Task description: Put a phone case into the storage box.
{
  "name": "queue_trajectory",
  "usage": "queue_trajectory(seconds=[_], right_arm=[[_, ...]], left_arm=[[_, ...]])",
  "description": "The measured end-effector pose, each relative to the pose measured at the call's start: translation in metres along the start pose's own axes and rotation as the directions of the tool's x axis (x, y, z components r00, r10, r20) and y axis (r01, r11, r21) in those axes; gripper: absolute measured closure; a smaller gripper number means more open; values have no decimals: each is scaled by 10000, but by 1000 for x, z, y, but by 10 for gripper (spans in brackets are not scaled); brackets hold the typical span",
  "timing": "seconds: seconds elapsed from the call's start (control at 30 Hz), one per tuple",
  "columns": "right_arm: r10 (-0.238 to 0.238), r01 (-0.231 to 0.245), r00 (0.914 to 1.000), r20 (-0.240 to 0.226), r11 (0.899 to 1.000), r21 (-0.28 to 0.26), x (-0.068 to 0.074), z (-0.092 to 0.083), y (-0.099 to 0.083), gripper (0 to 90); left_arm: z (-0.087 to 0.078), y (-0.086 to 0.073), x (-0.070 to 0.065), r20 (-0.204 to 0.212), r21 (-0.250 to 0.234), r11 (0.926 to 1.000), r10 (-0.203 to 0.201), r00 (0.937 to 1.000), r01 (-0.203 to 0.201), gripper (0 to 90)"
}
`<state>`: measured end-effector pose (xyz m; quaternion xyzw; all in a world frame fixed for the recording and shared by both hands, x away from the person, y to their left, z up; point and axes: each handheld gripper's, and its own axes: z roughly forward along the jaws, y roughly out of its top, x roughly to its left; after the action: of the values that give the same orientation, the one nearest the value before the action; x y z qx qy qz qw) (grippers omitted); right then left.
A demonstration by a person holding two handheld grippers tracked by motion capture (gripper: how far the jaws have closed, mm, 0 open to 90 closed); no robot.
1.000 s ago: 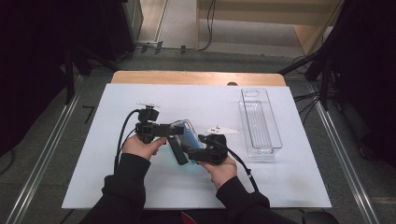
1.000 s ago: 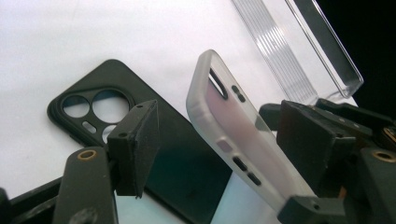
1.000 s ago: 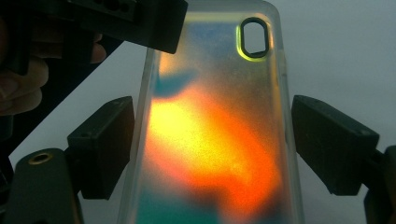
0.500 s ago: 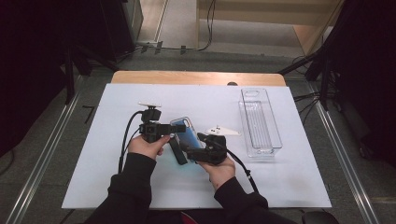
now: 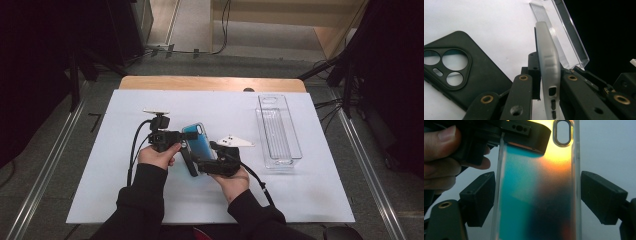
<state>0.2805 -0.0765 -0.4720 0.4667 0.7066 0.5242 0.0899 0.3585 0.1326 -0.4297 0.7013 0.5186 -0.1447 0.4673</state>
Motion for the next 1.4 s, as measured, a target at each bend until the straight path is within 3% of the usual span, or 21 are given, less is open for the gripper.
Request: queue_trajectory(seconds=[0.1,0.13,0.37,0.4,0.53,0.57,0.6,0.63,0.67,0.7,0.9,0.93,0.97,1.0,1.03,1.07,1.27,1.4], right_arm=[[-154,155,9999,-30,9993,355,0,2,2,87],[-164,176,9997,-205,9978,637,-1,4,4,0],[-485,536,9980,-416,9897,1327,-1,5,7,0],[-642,692,9972,-382,9864,1491,-1,3,8,0],[-779,852,9958,-481,9807,1762,-5,-2,10,0],[-847,945,9946,-602,9779,1864,-8,-5,10,0],[-847,945,9946,-602,9779,1864,-8,-5,10,0],[-927,1050,9931,-719,9759,1915,-10,-5,8,0],[-930,1064,9928,-753,9738,2009,-12,-5,7,0],[-961,1102,9923,-787,9733,2011,-13,-5,6,0],[-972,1092,9928,-700,9746,1955,-17,-7,6,0],[-963,1078,9930,-682,9754,1921,-17,-7,6,0],[-1042,1145,9924,-655,9767,1816,-18,-8,7,0],[-1081,1174,9922,-613,9773,1765,-18,-9,7,0],[-1081,1174,9922,-613,9773,1765,-18,-9,7,0],[-1165,1248,9914,-603,9791,1603,-19,-10,8,0],[-1229,1301,9906,-598,9818,1383,-19,-12,11,0],[-1256,1316,9906,-540,9830,1278,-17,-14,13,0]], left_arm=[[-1,0,-3,-1,-69,10000,58,10000,-58,854],[-2,0,-4,11,-125,9999,94,10000,-94,854],[-8,1,-11,-431,-314,9968,727,9964,-741,852],[-8,1,-13,-705,-337,9942,992,9926,-1018,852],[-8,-1,-14,-990,-433,9890,1363,9857,-1411,852],[-8,-2,-14,-1198,-505,9843,1623,9794,-1693,851],[-8,-2,-14,-1198,-505,9843,1623,9794,-1693,850],[-7,-3,-15,-1296,-645,9765,1963,9719,-2058,849],[-6,-4,-15,-1415,-691,9732,2080,9678,-2193,849],[-6,-4,-15,-1415,-691,9732,2080,9678,-2193,849],[-3,-10,-16,-1591,-910,9571,2588,9528,-2751,850],[-2,-11,-17,-1670,-923,9515,2759,9466,-2936,849],[-1,-14,-21,-1785,-1017,9334,3232,9293,-3441,850],[0,-16,-23,-1906,-1087,9224,3465,9185,-3705,849],[0,-16,-23,-1906,-1087,9224,3465,9185,-3705,850],[1,-18,-26,-2022,-1147,9119,3669,9080,-3940,850],[1,-20,-29,-1708,-1304,9102,3700,9132,-3932,851],[1,-22,-33,-1472,-1337,9152,3610,9209,-3802,852]])
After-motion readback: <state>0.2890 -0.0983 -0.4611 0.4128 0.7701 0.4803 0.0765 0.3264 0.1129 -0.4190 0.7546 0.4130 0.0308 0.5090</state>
